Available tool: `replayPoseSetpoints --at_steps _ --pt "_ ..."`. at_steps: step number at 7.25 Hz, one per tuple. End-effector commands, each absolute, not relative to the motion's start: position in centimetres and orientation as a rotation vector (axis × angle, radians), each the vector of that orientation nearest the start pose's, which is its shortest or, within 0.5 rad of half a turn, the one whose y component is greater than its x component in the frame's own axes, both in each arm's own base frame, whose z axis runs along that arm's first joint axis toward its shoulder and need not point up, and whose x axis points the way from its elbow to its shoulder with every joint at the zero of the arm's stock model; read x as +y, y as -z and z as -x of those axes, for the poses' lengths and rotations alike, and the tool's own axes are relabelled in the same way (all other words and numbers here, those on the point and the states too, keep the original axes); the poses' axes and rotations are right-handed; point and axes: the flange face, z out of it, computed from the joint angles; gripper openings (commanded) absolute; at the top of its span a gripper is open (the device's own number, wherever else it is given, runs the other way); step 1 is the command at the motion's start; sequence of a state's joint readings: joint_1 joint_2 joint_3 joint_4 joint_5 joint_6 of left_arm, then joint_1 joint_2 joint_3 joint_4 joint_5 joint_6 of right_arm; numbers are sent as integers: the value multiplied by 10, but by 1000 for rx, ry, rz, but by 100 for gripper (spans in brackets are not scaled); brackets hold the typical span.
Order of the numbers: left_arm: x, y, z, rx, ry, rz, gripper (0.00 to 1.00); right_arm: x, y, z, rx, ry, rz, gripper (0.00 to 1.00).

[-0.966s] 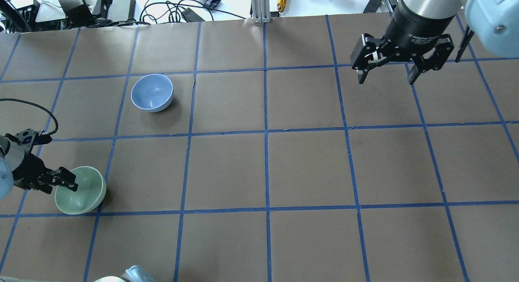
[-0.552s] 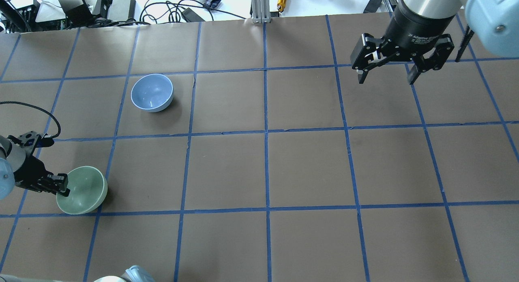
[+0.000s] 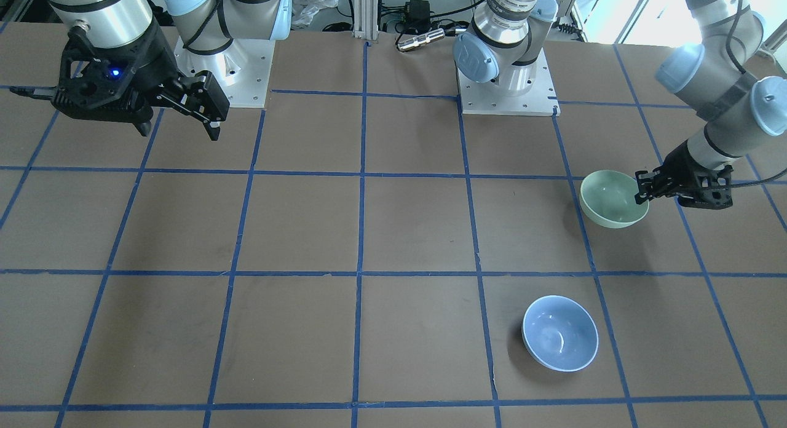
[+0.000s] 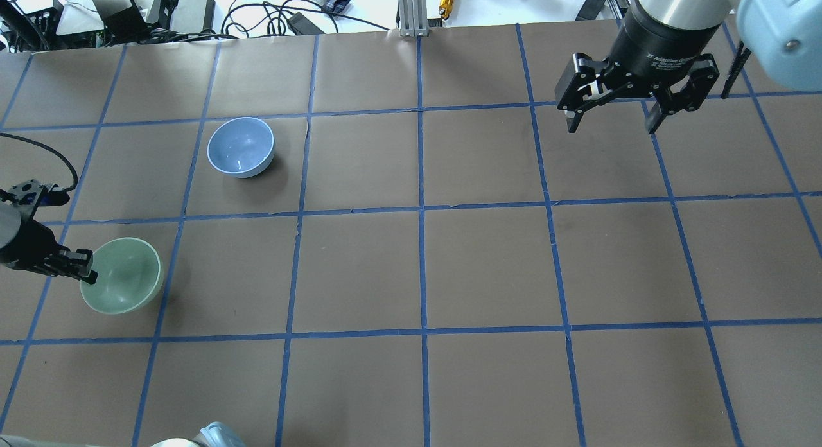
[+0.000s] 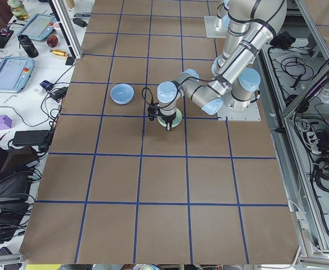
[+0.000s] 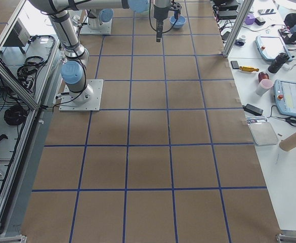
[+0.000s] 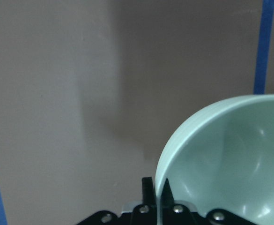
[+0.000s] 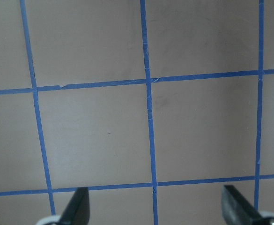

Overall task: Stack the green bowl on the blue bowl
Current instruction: 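Lift the green bowl with the left gripper and carry it over the blue bowl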

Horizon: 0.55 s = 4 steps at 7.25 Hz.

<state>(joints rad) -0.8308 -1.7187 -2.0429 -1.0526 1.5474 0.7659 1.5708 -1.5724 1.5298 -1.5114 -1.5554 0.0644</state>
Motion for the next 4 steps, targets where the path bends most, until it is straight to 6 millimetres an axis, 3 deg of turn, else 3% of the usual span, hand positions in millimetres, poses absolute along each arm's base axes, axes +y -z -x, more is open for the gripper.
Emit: replayPoseSetpoints --at_steps 1,4 --pt "-493 -290 -187 3294 -13 -21 0 -489 -503 -135 3125 -27 -99 100" --pt "-591 -311 -121 3281 66 35 0 -489 -503 -135 3125 -27 -101 100"
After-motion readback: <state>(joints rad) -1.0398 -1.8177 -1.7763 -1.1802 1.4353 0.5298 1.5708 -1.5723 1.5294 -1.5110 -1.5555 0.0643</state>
